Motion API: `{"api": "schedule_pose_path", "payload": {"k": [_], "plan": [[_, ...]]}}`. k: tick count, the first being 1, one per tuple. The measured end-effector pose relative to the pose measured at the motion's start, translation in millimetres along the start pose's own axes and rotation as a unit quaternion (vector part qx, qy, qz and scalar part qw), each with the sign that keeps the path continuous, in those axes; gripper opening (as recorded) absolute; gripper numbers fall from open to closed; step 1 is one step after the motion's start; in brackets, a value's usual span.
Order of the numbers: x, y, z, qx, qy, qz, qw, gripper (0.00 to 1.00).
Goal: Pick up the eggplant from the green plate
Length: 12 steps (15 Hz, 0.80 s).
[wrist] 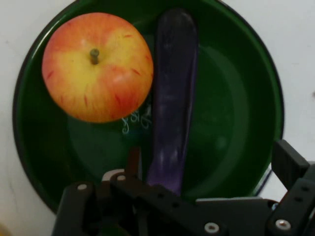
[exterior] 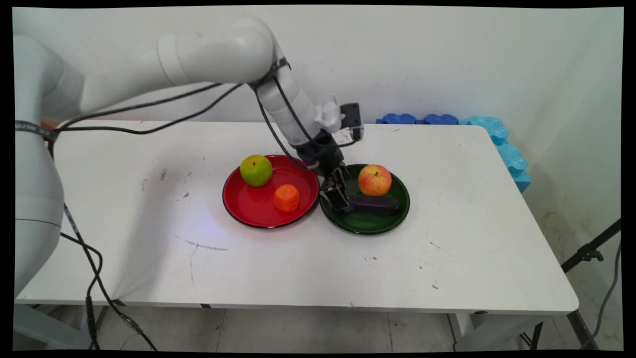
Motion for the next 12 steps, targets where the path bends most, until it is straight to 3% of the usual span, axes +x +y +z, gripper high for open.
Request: {"api": "schedule_pose_path", "payload": {"k": [11, 12], "plan": [[2, -8, 51, -0.009, 0.007, -0.004, 0.9999, 1.00], [2, -9, 54, -0.010, 0.008, -0.004, 0.9999, 0.00]]}}
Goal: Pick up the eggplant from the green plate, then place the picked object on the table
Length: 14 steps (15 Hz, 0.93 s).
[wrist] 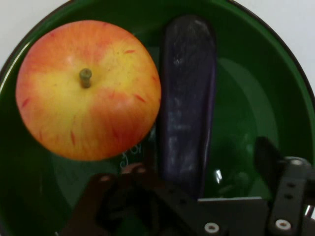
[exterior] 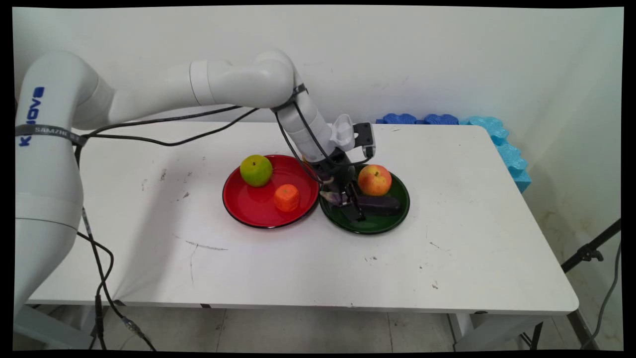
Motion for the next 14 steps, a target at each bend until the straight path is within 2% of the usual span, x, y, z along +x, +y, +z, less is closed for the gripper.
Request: {"api": "schedule_pose_path", "payload": {"k": [5, 9, 12, 14], "plan": [[0, 2, 6, -0.003, 0.002, 0.004, 1.0000, 0.00], [4, 9, -4, -0.003, 0.011, 0.014, 0.9998, 0.00], [12, 20, -33, 0.002, 0.025, 0.013, 0.9996, 0.00], [18, 33, -70, 0.006, 0.040, 0.010, 0.9991, 0.00]]}}
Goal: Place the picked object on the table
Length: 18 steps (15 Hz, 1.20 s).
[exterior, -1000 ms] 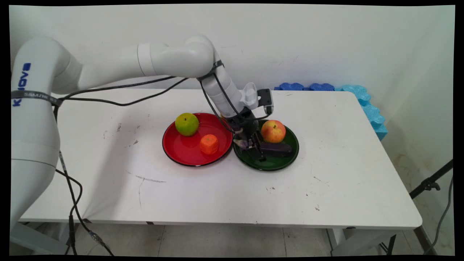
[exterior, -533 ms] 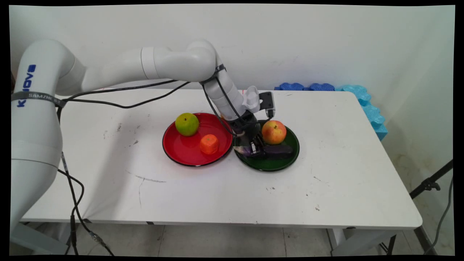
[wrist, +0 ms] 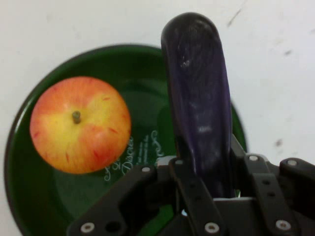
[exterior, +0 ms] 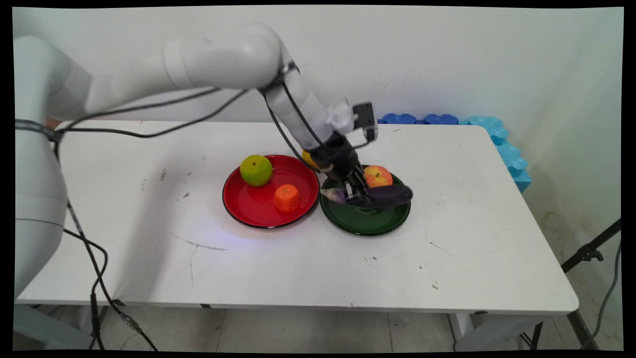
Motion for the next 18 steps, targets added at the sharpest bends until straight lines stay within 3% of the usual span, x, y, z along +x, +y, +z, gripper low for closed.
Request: {"api": "schedule_pose_path", "payload": {"k": [4, 8, 14, 18], "plan": [[2, 29, -63, -0.002, 0.019, -0.004, 0.9998, 0.00], [-20, 60, -104, -0.012, 0.020, 0.006, 0.9997, 0.00], [-64, 91, -113, -0.018, 0.002, 0.015, 0.9997, 0.00], [-96, 105, -91, -0.016, -0.014, 0.013, 0.9997, 0.00]]}}
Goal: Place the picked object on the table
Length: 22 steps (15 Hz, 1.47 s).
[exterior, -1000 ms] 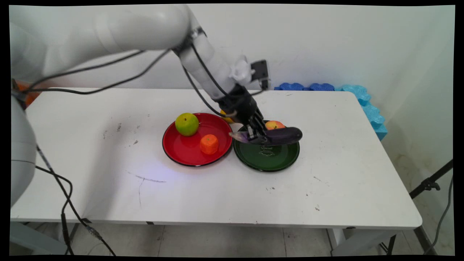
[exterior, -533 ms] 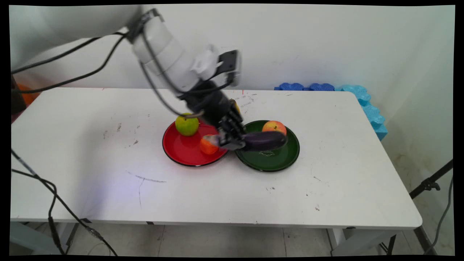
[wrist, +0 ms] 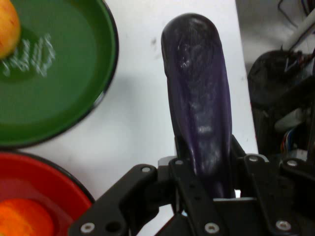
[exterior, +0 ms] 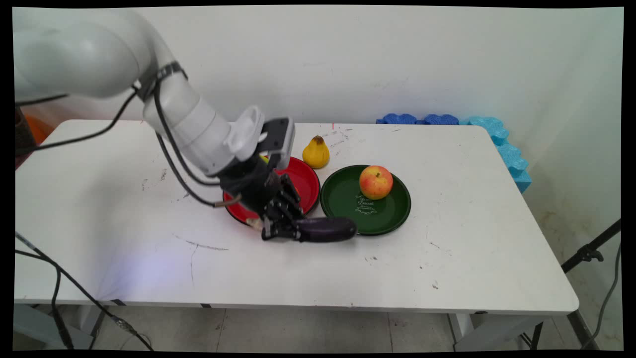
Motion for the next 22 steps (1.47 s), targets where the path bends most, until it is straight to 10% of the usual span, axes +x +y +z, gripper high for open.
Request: {"api": "schedule_pose_path", "payload": {"k": [19, 20, 22], "plan": [[-41, 18, 107, -0.002, -0.011, -0.030, 0.9995, 0.00], [-40, 18, 109, -0.002, -0.009, -0.029, 0.9995, 1.00], [-39, 18, 109, -0.001, -0.005, -0.028, 0.9996, 1.00]]}}
